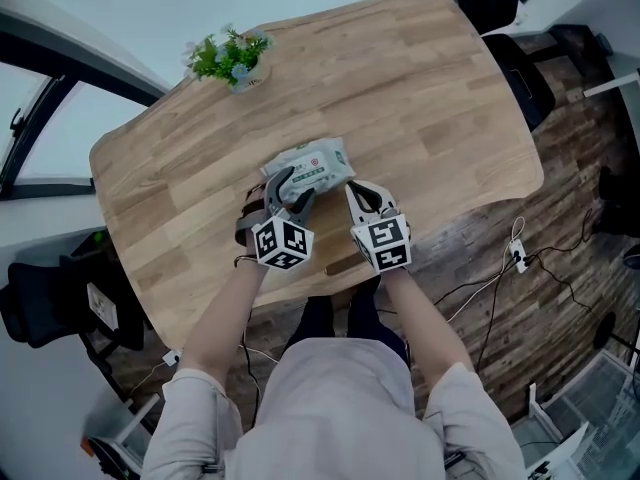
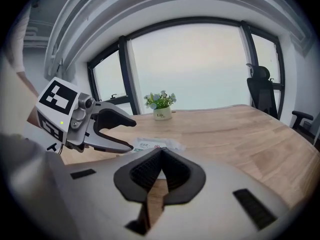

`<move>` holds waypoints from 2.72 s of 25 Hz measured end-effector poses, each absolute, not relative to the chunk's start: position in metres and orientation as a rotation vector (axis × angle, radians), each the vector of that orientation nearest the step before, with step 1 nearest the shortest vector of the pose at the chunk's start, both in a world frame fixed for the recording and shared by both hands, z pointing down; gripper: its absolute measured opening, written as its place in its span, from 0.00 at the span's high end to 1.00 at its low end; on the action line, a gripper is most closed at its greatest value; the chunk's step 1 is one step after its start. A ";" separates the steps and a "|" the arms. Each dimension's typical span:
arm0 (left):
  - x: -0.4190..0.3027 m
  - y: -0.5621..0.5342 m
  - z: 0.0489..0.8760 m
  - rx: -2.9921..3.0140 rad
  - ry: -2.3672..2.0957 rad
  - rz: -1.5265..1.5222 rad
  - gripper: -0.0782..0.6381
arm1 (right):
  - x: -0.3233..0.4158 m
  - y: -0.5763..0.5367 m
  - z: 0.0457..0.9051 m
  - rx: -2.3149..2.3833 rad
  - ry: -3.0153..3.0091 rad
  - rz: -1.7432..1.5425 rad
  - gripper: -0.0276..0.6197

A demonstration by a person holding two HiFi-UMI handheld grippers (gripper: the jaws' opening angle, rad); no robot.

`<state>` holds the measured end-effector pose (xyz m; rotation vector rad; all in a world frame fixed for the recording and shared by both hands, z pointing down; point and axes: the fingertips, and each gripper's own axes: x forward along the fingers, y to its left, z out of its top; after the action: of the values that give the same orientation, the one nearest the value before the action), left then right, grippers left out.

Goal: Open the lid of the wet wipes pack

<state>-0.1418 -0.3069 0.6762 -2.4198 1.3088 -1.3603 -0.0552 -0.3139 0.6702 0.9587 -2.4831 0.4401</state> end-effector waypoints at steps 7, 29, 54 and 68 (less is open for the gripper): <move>-0.138 -0.317 0.707 -2.359 1.186 -1.499 0.51 | -0.069 -0.324 0.694 0.902 -2.455 0.447 0.94; -0.131 -0.326 0.729 -2.344 1.137 -1.570 0.51 | -0.081 -0.332 0.744 0.863 -2.365 0.541 0.95; -0.132 -0.330 0.712 -2.334 1.196 -1.512 0.51 | -0.082 -0.326 0.756 0.859 -2.303 0.527 0.95; -0.164 -0.363 0.677 -2.348 1.520 -1.339 0.59 | -0.082 -0.326 0.758 0.864 -2.298 0.548 0.95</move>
<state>-0.1637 -0.3626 0.6767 -2.3479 1.5197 -1.3391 -0.0818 -0.3262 0.7579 0.8640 -2.2982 0.5476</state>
